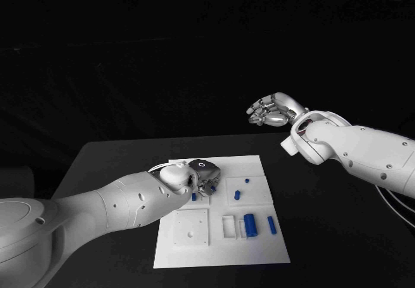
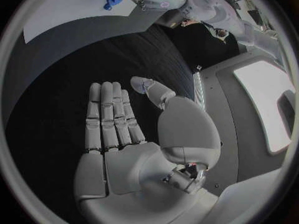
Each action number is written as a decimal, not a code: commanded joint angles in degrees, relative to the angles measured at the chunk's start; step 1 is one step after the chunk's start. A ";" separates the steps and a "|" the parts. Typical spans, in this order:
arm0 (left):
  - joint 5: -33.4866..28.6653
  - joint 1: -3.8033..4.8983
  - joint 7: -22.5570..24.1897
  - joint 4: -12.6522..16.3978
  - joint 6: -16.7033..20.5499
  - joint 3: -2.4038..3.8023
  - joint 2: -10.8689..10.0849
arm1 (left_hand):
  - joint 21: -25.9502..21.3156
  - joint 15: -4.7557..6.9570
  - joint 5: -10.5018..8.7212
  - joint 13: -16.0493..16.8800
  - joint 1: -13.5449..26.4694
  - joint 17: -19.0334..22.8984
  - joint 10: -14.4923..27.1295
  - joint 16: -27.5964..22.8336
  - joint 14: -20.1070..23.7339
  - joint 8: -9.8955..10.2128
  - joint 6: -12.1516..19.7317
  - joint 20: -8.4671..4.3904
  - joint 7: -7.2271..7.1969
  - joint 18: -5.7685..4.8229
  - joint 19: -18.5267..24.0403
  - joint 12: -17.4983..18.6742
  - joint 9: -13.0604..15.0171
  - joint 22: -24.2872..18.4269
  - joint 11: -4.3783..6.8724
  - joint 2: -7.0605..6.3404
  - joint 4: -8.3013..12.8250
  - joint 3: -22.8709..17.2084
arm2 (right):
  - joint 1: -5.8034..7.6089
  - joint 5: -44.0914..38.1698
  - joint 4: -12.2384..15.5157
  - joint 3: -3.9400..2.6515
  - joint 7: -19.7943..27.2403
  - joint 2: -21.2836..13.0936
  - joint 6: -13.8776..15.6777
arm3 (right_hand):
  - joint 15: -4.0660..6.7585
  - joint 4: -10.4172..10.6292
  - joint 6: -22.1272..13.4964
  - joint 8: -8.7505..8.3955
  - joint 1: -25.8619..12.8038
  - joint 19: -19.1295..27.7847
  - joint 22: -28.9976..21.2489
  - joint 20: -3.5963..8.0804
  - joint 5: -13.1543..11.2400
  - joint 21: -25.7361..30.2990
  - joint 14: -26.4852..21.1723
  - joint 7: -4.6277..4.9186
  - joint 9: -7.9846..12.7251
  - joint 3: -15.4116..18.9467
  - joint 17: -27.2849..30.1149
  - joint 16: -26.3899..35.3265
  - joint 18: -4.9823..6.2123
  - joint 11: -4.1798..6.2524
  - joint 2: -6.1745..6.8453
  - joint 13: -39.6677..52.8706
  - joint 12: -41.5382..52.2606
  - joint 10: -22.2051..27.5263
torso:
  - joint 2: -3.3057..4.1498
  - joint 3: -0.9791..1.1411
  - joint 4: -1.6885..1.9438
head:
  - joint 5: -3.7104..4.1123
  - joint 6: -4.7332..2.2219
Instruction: Assemble the parts on the task board
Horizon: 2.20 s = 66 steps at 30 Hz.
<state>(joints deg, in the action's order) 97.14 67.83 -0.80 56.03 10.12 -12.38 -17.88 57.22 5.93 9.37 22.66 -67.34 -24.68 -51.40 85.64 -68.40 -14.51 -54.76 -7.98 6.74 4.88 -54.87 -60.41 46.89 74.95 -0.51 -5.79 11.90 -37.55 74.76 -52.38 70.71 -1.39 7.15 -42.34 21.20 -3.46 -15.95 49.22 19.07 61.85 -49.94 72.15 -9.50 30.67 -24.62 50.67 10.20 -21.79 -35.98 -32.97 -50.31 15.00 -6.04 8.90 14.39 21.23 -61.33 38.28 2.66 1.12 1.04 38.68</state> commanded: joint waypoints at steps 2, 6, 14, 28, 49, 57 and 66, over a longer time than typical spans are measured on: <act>-1.01 -1.54 -0.18 -0.30 -0.61 -1.01 -0.77 | 0.23 0.01 0.19 -0.14 0.12 0.14 -0.74 -0.10 -0.61 -0.23 -0.41 -3.14 0.00 0.36 -0.57 -0.39 -17.29 0.70 0.06 0.35 0.21 -0.22 | -0.01 -0.01 0.03 -0.01 0.64 0.00 -0.15 | -0.44 0.01 -0.01 0.30 -0.78 -0.47 0.07 -0.07 0.26 0.28 0.08 0.23 0.09 0.31 0.09 -0.24 0.00 0.00 0.00 -0.09 -0.19 -0.51 | 0.00 -0.04 0.00 | -0.07 -0.19; -3.93 -1.55 0.45 0.19 1.68 -0.97 -1.24 | 0.22 0.08 0.22 -0.22 0.20 0.18 -1.00 -0.22 -0.74 -0.27 -0.50 -3.21 -0.06 0.37 -0.73 -0.48 -17.33 0.64 0.13 0.28 0.21 -0.28 | -0.01 0.02 0.00 -0.01 0.69 -0.03 -0.13 | -0.44 0.01 0.00 0.30 -0.86 -0.48 0.10 -0.06 0.22 0.32 0.08 0.22 0.10 0.39 0.10 -0.25 0.00 0.00 -0.01 -0.09 -0.21 -0.52 | 0.00 -0.04 0.02 | -0.11 -0.33; -11.29 -1.52 2.38 2.05 6.99 0.07 -3.26 | 0.17 0.12 -0.03 -0.43 0.72 0.24 -1.14 -0.44 -0.97 -0.26 -0.55 -3.29 -0.09 0.34 -0.98 -0.46 -17.44 0.50 0.17 -0.01 -0.19 -0.23 | -0.02 0.12 -0.07 -0.01 0.79 -0.12 -0.09 | -0.43 0.01 0.01 0.31 -0.94 -0.50 0.16 -0.05 0.14 0.36 0.08 0.22 0.10 0.50 0.12 -0.27 0.00 0.00 -0.03 -0.09 -0.24 -0.54 | -0.02 -0.05 0.03 | -0.19 -0.70; -21.33 -1.37 4.36 6.28 7.97 4.94 -7.12 | -0.04 0.05 -2.03 -0.90 1.27 0.36 -1.05 -1.04 -0.99 -0.05 -0.29 -3.35 0.00 0.24 -0.96 -0.42 -17.82 0.39 0.09 -0.37 -0.79 -0.18 | -0.09 0.27 -0.06 -0.01 0.94 -0.30 -0.03 | -0.43 0.02 0.01 0.31 -1.06 -0.53 0.23 -0.04 0.03 0.43 0.07 0.21 0.12 0.66 0.15 -0.28 0.00 0.01 -0.06 -0.10 -0.28 -0.56 | -0.10 -0.07 0.18 | -0.47 -0.91; -54.49 -1.20 8.86 5.34 -1.00 5.47 -12.18 | 0.12 0.23 -3.26 -0.39 1.82 -0.20 -1.63 -0.83 -0.08 -0.31 -0.46 -3.38 -0.19 -0.08 -0.02 -2.61 -18.11 0.85 0.30 0.96 -0.35 0.71 | -0.22 0.37 0.02 -0.01 1.05 -0.63 0.03 | -0.43 0.03 0.00 0.31 -1.17 -0.54 0.29 -0.03 0.04 0.49 0.06 0.22 0.13 0.80 0.18 -0.29 0.00 0.00 -0.05 -0.10 -0.32 -0.56 | 0.01 -0.09 0.02 | -0.67 -0.75; -61.01 -1.22 12.15 4.15 -3.95 5.45 -13.18 | 0.31 0.29 -3.75 0.04 2.03 -0.47 -1.46 -0.62 0.28 -0.42 -0.37 -3.46 -0.24 -0.18 0.24 -3.81 -18.24 0.98 0.37 1.39 -0.02 1.05 | -0.29 0.42 0.02 0.00 1.08 -0.64 0.00 | -0.43 0.03 -0.01 0.30 -1.19 -0.55 0.31 -0.03 0.05 0.51 0.06 0.22 0.13 0.82 0.18 -0.30 0.00 0.00 -0.05 -0.10 -0.32 -0.57 | 0.01 -0.07 0.03 | -0.94 -0.50; -61.55 -1.38 13.13 2.93 -4.43 5.43 -13.45 | 0.80 0.54 -3.87 1.67 2.08 -0.84 -0.96 -0.28 0.77 -0.70 -0.35 -3.67 -0.50 -0.31 0.48 -6.66 -18.39 1.11 0.63 2.30 0.84 1.46 | -0.30 0.49 0.03 0.00 1.09 -0.63 -0.06 | -0.43 0.05 -0.01 0.30 -1.24 -0.56 0.33 -0.03 0.08 0.53 0.05 0.22 0.14 0.88 0.20 -0.30 0.00 0.00 -0.06 -0.10 -0.34 -0.57 | 0.03 -0.03 -0.01 | -1.11 -0.31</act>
<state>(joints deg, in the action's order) 37.80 66.46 10.08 59.00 7.47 -6.98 -31.34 57.68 6.54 5.57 24.27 -65.28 -25.47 -52.62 85.20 -67.94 -14.93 -55.03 -7.99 6.40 4.89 -54.86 -66.91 28.50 74.91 0.12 -3.90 12.53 -36.27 74.49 -51.89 70.66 -1.38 7.55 -42.98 21.30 -3.46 -15.96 49.22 19.07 61.17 -49.94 72.39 -9.50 30.63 -24.40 50.67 10.20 -21.71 -35.35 -32.85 -50.31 15.00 -6.04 8.67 14.36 21.23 -61.33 38.29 2.59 1.13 -0.05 38.33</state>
